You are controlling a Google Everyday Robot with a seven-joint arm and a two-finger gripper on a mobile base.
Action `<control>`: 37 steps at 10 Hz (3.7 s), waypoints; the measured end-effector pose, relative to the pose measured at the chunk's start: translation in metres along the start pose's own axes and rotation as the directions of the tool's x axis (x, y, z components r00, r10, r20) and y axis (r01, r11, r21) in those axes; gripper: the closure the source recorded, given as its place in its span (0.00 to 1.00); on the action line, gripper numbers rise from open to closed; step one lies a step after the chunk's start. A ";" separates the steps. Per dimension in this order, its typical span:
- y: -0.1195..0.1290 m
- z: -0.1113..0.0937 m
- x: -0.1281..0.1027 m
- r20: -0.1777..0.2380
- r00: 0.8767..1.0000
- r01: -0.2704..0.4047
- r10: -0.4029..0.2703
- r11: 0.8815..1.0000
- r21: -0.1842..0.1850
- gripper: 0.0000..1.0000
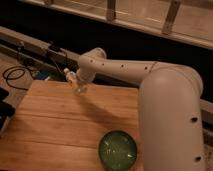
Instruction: Place the bottle in the ceramic bowl
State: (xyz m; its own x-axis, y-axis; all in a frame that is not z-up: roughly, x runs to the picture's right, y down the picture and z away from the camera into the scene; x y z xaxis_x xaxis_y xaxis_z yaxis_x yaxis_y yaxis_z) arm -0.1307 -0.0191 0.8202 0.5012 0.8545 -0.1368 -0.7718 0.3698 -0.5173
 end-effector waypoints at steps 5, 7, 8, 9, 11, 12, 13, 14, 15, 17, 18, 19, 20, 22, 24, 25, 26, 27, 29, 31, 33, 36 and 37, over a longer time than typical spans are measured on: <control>-0.004 -0.072 0.053 0.182 0.982 -0.061 0.041 0.992 0.107 1.00; -0.006 -0.091 0.083 0.167 0.980 -0.136 0.105 0.972 0.191 1.00; -0.006 -0.100 0.094 0.126 0.980 -0.179 0.152 0.954 0.240 1.00; -0.007 -0.106 0.103 0.084 0.977 -0.213 0.198 0.935 0.283 1.00; -0.008 -0.119 0.119 0.000 0.952 -0.289 0.308 0.896 0.337 1.00; -0.014 -0.127 0.130 -0.038 0.922 -0.349 0.385 0.868 0.353 1.00; -0.024 -0.134 0.143 -0.062 0.885 -0.410 0.461 0.836 0.364 1.00; -0.030 -0.139 0.157 -0.077 0.849 -0.463 0.523 0.805 0.370 1.00; -0.034 -0.146 0.167 -0.076 0.818 -0.506 0.570 0.776 0.376 1.00; -0.031 -0.161 0.185 -0.031 0.786 -0.562 0.617 0.734 0.381 1.00; -0.024 -0.172 0.196 0.024 0.775 -0.592 0.631 0.713 0.375 1.00; -0.020 -0.179 0.203 0.058 0.768 -0.610 0.637 0.701 0.371 1.00; -0.014 -0.185 0.211 0.096 0.761 -0.627 0.641 0.690 0.363 1.00; -0.013 -0.187 0.213 0.104 0.760 -0.630 0.641 0.688 0.361 1.00; -0.011 -0.186 0.212 0.102 0.762 -0.627 0.639 0.690 0.360 1.00; -0.012 -0.186 0.212 0.102 0.761 -0.628 0.641 0.689 0.361 1.00; -0.012 -0.184 0.212 0.099 0.753 -0.638 0.651 0.684 0.353 1.00; -0.019 -0.182 0.217 0.097 0.734 -0.659 0.673 0.668 0.346 1.00; -0.032 -0.187 0.243 0.098 0.694 -0.696 0.713 0.630 0.345 1.00; -0.040 -0.193 0.267 0.100 0.661 -0.722 0.743 0.595 0.354 1.00; -0.036 -0.189 0.278 0.093 0.643 -0.735 0.760 0.579 0.352 1.00; -0.014 -0.169 0.290 0.069 0.637 -0.741 0.768 0.584 0.332 1.00; -0.003 -0.164 0.294 0.059 0.639 -0.738 0.767 0.590 0.329 1.00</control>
State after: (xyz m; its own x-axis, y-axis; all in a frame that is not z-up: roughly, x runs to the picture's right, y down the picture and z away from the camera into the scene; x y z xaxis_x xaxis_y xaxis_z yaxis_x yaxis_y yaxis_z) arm 0.0827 0.1710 0.6429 -0.2944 0.8514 -0.4340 -0.9535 -0.2922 0.0737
